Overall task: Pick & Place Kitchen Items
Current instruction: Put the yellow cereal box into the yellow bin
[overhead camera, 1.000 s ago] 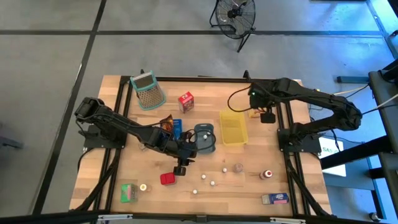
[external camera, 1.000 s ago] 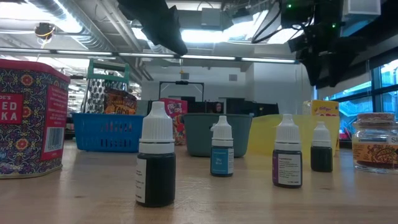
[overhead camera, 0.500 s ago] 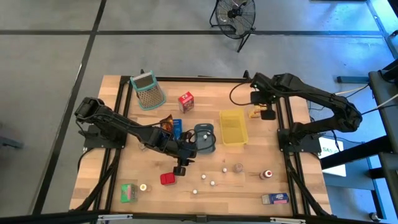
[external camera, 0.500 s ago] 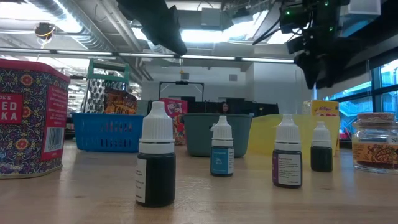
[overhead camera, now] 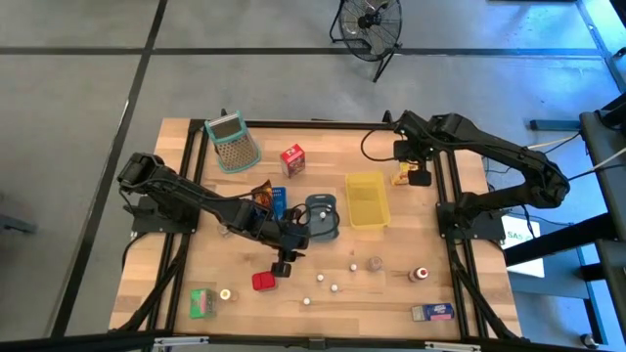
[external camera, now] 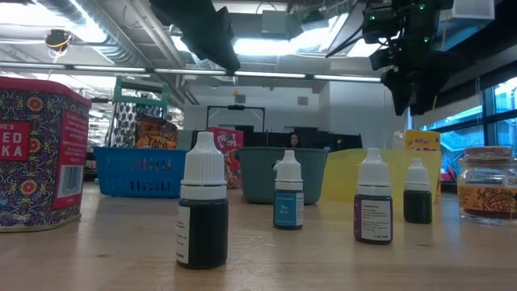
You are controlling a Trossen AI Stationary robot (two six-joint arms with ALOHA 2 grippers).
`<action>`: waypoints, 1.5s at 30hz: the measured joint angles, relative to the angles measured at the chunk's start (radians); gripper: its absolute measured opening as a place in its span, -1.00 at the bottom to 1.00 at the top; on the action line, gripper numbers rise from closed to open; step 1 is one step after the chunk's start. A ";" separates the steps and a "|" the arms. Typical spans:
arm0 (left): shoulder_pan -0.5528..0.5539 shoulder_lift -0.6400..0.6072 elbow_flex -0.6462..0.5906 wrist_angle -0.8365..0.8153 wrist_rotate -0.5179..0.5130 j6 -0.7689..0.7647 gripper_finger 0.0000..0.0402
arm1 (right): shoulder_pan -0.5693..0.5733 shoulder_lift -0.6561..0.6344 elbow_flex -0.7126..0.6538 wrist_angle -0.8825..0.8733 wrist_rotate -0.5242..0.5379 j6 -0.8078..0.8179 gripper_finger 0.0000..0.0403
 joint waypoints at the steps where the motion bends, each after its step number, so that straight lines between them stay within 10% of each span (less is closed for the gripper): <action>1: 0.000 0.000 0.000 0.000 0.000 0.000 -0.34 | 0.000 0.000 0.000 0.000 0.000 -0.006 0.98; 45: -0.005 0.000 0.000 0.001 0.000 0.000 -0.34 | -0.090 0.022 -0.229 0.251 -0.014 -0.146 0.98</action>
